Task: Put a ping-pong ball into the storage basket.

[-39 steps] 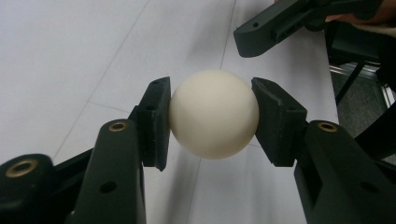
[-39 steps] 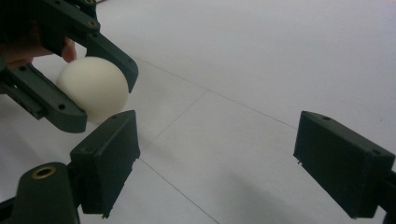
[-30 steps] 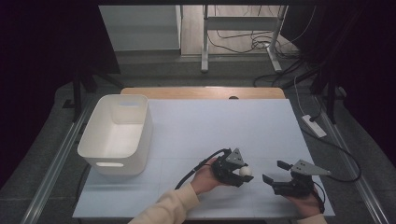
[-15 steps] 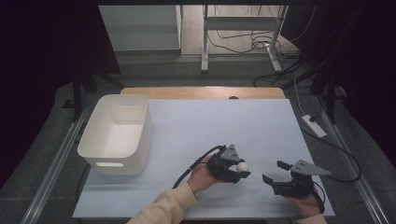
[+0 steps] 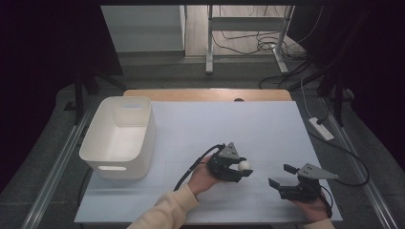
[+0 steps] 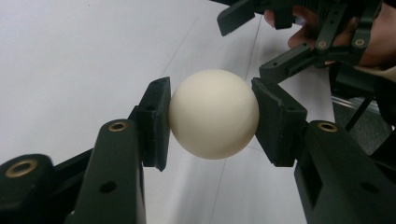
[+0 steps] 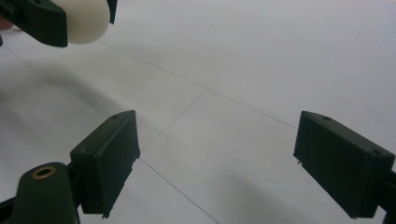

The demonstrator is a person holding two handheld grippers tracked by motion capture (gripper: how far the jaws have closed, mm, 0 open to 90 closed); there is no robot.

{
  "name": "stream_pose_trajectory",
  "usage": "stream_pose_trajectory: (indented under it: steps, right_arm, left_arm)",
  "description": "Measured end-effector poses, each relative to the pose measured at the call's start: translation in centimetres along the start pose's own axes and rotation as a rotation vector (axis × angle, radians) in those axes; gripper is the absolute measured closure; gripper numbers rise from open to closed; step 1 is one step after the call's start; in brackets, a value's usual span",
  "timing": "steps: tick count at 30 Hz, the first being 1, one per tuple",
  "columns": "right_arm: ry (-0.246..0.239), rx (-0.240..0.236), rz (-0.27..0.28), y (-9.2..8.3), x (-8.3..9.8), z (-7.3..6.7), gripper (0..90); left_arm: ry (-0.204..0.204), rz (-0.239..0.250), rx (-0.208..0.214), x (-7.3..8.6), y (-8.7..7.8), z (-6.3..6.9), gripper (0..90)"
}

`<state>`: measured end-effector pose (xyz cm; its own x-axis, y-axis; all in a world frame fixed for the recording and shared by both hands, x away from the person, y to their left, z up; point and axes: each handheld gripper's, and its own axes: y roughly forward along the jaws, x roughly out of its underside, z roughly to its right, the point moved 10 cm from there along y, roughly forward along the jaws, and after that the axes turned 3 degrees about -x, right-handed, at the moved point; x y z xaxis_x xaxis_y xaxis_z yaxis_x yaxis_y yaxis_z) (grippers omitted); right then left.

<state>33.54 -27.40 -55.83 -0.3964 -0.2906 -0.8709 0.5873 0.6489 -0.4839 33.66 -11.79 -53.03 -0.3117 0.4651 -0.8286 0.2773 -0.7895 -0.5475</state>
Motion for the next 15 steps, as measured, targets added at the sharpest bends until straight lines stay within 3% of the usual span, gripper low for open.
stream_pose_trajectory:
  steps: [15]
  right_arm:
    - [0.001,0.000,-0.003,0.1,0.1,0.0,14.2]
  left_arm:
    - [-0.009,0.031,-0.025,-0.5,-1.5,-1.0,50.9]
